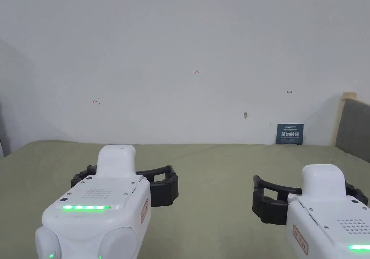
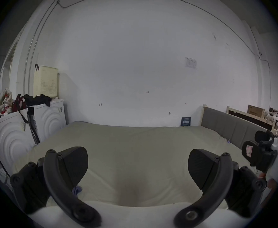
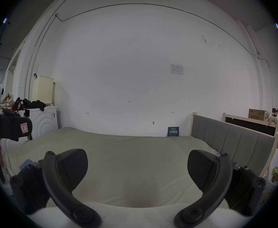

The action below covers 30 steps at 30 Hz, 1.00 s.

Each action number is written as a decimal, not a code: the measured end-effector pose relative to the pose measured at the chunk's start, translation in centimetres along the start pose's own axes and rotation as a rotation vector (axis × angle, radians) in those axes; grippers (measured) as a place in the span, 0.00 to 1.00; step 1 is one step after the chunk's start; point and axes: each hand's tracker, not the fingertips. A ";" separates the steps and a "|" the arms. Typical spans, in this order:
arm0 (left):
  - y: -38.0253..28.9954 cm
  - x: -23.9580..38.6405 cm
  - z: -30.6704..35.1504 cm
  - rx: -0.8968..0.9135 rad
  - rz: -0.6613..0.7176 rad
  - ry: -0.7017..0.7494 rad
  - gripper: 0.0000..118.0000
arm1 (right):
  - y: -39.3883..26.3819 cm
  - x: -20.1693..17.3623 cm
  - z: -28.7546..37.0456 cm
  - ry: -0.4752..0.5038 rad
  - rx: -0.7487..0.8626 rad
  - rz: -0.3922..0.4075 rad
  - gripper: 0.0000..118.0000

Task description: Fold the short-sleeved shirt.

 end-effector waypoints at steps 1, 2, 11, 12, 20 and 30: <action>0.1 -0.1 -0.1 -0.006 0.005 0.003 1.00 | 0.0 0.0 0.0 0.002 0.000 0.003 1.00; 0.2 -0.3 -0.2 -0.019 0.020 0.013 1.00 | 0.1 -0.1 0.0 0.003 -0.001 0.005 1.00; -0.3 0.3 -0.5 -0.030 -0.041 0.083 1.00 | 0.0 -0.4 -0.1 0.006 -0.009 0.006 1.00; -0.2 0.2 -0.5 -0.035 -0.033 0.079 1.00 | -0.1 -0.5 -0.1 0.008 -0.009 0.004 1.00; 0.6 0.0 -1.1 -0.101 0.013 0.074 1.00 | -0.3 -0.6 -0.1 0.014 -0.012 0.004 1.00; -0.7 1.0 -1.0 -0.059 -0.089 0.155 1.00 | -0.2 -0.6 -0.1 0.014 -0.013 0.004 1.00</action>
